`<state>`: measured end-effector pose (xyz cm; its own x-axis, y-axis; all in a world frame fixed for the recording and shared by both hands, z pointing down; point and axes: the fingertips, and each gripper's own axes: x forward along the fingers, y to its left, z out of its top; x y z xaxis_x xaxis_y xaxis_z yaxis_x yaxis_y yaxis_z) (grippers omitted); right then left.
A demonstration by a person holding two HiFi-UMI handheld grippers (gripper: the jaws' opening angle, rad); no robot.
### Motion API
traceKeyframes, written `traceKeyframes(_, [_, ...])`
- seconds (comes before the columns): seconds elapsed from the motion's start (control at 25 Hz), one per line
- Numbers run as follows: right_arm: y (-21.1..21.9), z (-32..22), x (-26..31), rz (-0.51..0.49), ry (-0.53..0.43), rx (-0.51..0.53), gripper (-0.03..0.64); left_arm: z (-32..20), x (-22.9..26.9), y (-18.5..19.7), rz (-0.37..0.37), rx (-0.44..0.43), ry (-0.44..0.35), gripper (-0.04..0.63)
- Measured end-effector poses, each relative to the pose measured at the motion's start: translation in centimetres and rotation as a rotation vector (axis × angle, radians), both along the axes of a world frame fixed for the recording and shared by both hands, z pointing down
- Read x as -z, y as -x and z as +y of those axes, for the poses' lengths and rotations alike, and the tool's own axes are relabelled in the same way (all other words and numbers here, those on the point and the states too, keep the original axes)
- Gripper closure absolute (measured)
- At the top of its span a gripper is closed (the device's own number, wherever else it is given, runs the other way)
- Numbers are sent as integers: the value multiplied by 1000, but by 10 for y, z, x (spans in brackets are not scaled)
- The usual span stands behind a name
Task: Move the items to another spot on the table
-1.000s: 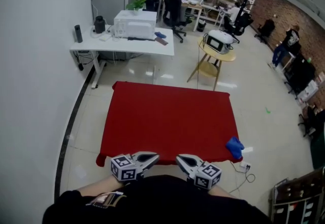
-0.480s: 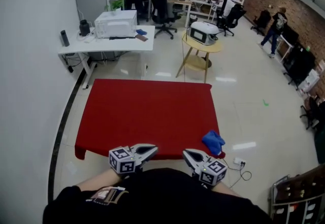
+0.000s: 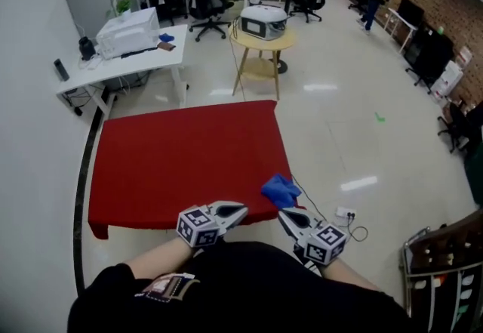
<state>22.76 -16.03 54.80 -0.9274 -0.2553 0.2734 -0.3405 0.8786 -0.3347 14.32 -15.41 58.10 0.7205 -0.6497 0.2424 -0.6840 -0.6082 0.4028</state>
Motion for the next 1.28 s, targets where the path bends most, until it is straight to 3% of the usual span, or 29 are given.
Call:
traceKeyframes(0.16, [-9,-22,5,30,-18,-82,624,-44,-34,-30,-93,-112,26,603])
traceKeyframes(0.36, [-27,-22,3,57,-12,-186,624,-97,-84,-72,-85,-214,153,603])
traceKeyframes(0.44, [-41,-22,-1,62,-3,-238,624,-120,-110,-91,-129,-242,182,467])
traceKeyframes(0.6, [-72,-16,-16,74,34,-312,624,-160,-165,-124,-365,-303,159,297])
traceKeyframes(0.72, [-92,-12,-28,79,58,-354,624,-165,-206,-144,-492,-409,197,213])
traceKeyframes(0.8, [-102,-10,-33,80,69,-371,624,-158,-234,-149,-568,-471,248,191])
traceKeyframes(0.88, [-110,-9,-34,74,75,-383,624,-155,-253,-145,-642,-489,259,190])
traceKeyframes(0.96, [-119,-11,-33,63,75,-396,624,-159,-258,-141,-687,-481,213,190])
traceKeyframes(1.08, [-128,-14,-34,55,77,-405,624,-164,-259,-140,-721,-480,166,209])
traceKeyframes(1.28, [-138,-19,-32,39,61,-411,624,-161,-262,-138,-738,-458,190,269])
